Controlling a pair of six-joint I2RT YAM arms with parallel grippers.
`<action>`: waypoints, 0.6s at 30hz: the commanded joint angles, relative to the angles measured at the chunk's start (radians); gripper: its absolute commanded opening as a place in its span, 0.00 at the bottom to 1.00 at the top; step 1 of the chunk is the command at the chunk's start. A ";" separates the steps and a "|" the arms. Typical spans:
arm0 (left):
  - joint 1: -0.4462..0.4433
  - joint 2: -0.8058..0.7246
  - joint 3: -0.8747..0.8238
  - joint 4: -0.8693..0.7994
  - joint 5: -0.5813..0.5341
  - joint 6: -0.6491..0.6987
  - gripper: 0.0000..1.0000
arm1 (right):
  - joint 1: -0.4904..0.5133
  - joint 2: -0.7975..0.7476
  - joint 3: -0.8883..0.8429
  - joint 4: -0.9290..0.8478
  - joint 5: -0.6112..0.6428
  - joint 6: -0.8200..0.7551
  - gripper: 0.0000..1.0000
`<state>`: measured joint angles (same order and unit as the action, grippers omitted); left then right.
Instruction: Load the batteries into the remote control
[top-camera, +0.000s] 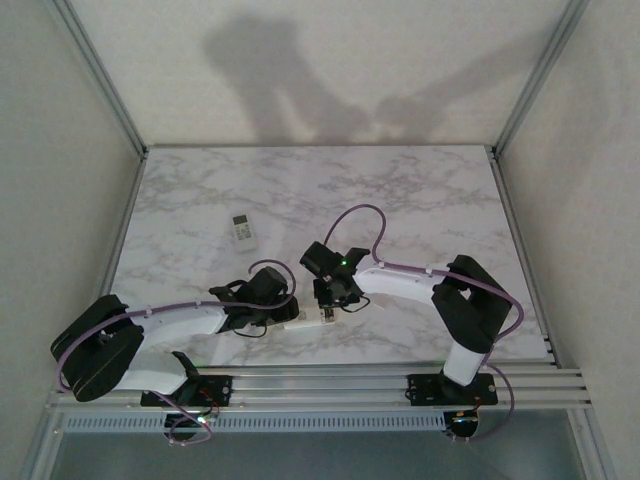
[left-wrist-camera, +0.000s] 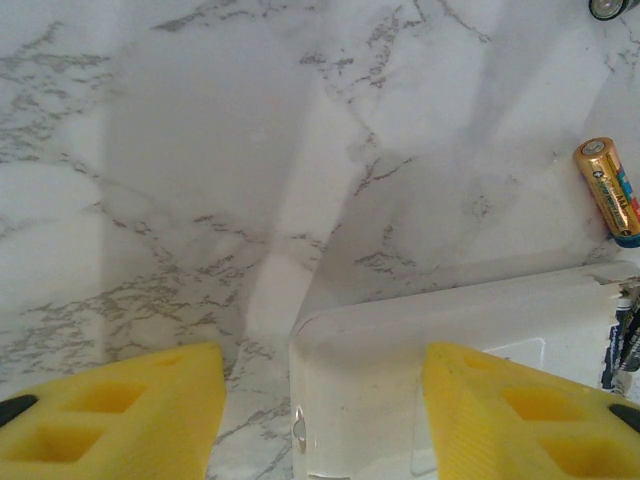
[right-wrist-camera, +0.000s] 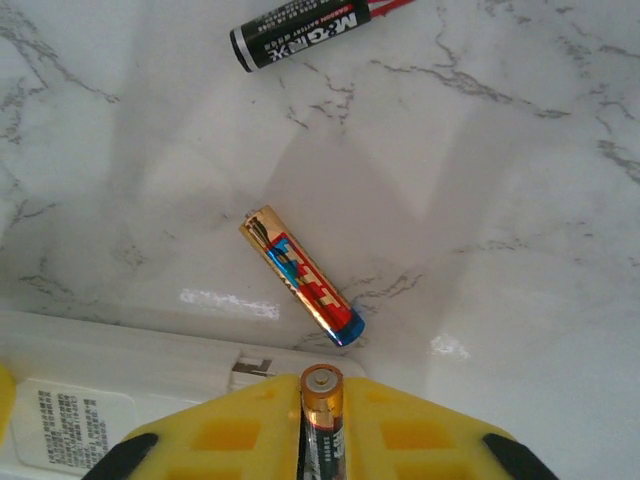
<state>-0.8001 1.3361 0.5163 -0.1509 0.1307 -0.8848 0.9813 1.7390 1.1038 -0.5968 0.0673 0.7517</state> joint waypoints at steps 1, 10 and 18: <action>-0.039 0.068 -0.016 0.102 0.100 -0.023 0.55 | -0.005 -0.004 -0.005 -0.003 -0.016 0.009 0.18; -0.046 0.082 -0.016 0.117 0.100 -0.032 0.55 | -0.002 -0.024 -0.030 -0.038 -0.048 0.036 0.16; -0.057 0.090 -0.016 0.131 0.103 -0.042 0.53 | 0.000 -0.010 -0.034 -0.067 -0.051 0.079 0.14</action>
<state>-0.8124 1.3453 0.5201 -0.1455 0.1146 -0.8967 0.9813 1.7317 1.0901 -0.6086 0.0254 0.7940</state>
